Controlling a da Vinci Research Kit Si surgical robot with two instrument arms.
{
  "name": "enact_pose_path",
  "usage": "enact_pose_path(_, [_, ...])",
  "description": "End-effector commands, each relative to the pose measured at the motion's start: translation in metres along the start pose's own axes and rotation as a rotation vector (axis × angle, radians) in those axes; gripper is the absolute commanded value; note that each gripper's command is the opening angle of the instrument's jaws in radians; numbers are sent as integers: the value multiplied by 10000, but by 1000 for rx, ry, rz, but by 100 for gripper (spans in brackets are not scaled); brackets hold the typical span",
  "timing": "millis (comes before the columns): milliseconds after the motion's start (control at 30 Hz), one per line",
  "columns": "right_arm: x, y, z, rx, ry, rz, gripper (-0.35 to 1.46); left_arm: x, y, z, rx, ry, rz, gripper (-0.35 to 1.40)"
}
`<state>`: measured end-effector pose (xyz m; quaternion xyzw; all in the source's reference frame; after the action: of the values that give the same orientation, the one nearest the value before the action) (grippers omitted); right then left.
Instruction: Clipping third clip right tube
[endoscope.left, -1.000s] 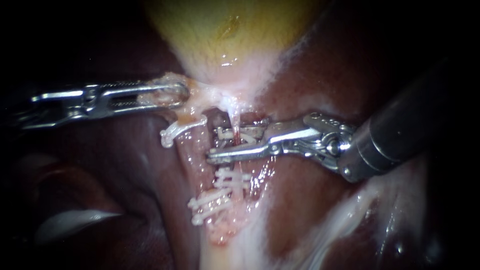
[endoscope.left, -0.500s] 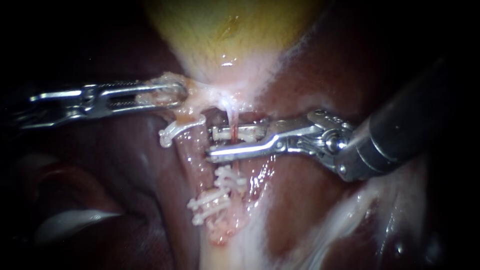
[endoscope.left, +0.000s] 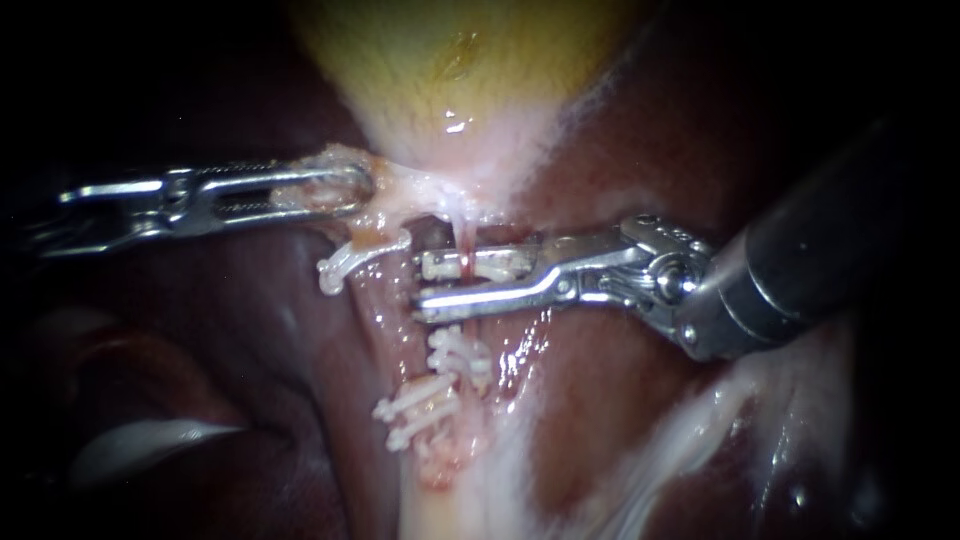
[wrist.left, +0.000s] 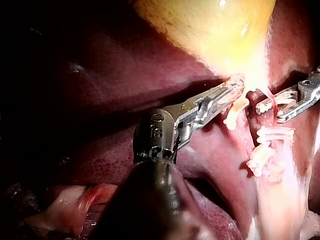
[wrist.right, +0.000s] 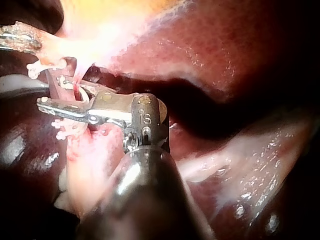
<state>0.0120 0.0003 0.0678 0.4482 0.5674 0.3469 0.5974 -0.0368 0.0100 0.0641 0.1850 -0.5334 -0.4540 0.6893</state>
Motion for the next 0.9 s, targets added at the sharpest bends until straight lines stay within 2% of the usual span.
enact_pose_path(33, [0,1,-2,-1,0,5,-4,1,0,0,-1,0,0,-35])
enact_pose_path(167, [3,4,-9,-1,0,7,-35,1,0,0,-1,0,0,-35])
enact_pose_path(300, [2,5,-14,-24,1,12,-35,1,1,1,-1,0,0,-35])
enact_pose_path(367, [2,4,-16,-54,-37,13,-35,2,1,1,-1,0,1,-35])
enact_pose_path(433, [1,4,-17,-64,-55,14,-35,2,1,1,-1,0,1,-35])
enact_pose_path(900, [1,3,-16,-67,-60,14,-35,2,1,-1,0,0,1,-35])
